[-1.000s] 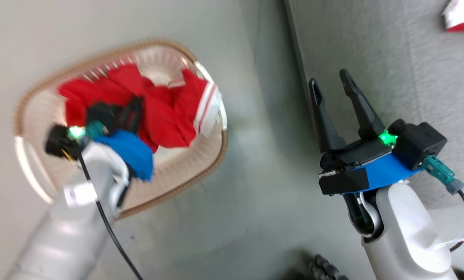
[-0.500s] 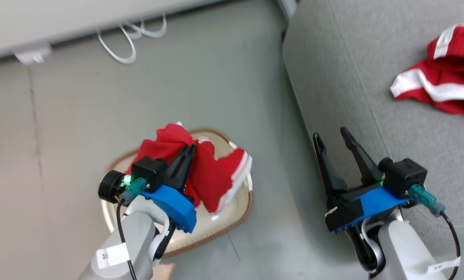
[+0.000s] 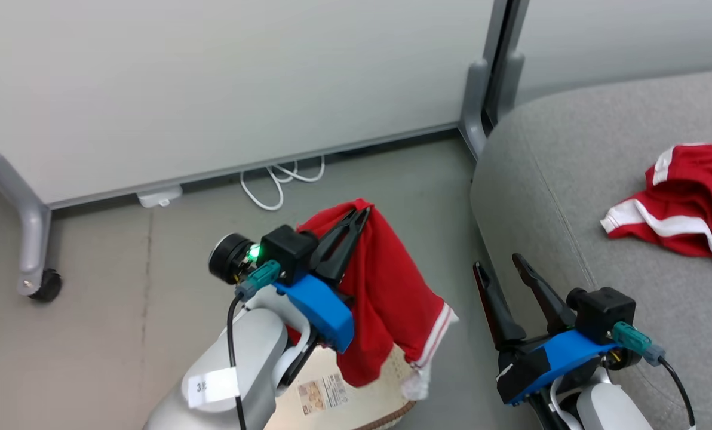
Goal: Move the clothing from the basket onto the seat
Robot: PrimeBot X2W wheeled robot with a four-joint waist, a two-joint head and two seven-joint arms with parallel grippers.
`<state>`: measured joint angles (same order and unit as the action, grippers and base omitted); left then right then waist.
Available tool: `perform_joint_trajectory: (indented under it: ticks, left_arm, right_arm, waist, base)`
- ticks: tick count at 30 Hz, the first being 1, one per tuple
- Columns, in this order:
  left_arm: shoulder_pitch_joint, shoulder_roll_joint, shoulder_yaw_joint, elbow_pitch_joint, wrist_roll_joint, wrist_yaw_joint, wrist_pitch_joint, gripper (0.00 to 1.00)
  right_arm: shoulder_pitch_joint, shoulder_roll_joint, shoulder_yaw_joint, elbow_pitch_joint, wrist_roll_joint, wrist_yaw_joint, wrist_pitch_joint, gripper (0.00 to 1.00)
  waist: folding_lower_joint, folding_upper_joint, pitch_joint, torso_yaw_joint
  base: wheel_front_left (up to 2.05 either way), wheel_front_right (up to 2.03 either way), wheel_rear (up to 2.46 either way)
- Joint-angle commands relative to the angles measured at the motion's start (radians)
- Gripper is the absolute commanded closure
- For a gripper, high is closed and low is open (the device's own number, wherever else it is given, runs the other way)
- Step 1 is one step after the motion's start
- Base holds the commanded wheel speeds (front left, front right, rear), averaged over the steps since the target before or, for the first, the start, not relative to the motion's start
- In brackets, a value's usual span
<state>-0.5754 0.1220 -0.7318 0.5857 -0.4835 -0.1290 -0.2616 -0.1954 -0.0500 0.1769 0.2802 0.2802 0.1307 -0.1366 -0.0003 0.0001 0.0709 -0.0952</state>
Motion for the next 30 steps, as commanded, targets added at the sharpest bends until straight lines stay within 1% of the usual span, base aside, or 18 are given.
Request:
perform_joint_trajectory:
  ticks: [1,8,16,24,30]
  left_arm:
    - [-0.029,-0.004,-0.014,0.007,-0.015,-0.002,-0.005,1.00]
    - [-0.098,-0.016,-0.077,0.028,-0.071,-0.002,-0.005,1.00]
    - [-0.126,-0.009,-0.111,0.034,-0.089,-0.002,-0.005,1.00]
    - [-0.145,-0.009,-0.128,0.038,-0.096,-0.002,-0.005,1.00]
    - [-0.155,-0.014,-0.149,0.040,-0.094,-0.002,-0.005,1.00]
  right_arm:
    - [0.018,-0.001,0.000,-0.001,-0.001,0.000,0.004,0.00]
    - [0.038,-0.001,0.004,-0.012,0.002,0.000,0.018,0.00]
    - [0.038,-0.001,0.025,-0.022,0.001,0.000,0.026,0.00]
    - [-0.050,-0.001,0.095,-0.002,-0.024,0.000,0.059,0.00]
    - [-0.165,-0.001,0.163,0.078,-0.014,0.000,0.090,0.00]
  waist:
    - [0.0003,-0.0001,-0.032,0.022]
    - [0.0003,-0.0001,-0.056,0.030]
    - [0.0003,-0.0001,-0.045,0.029]
    - [0.0003,-0.0001,-0.021,0.034]
    - [0.0003,-0.0001,-0.011,0.043]
  base:
    - [0.00,0.00,0.00]
    - [0.00,0.00,0.00]
    - [0.00,0.00,0.00]
    - [0.00,0.00,0.00]
    - [0.00,0.00,0.00]
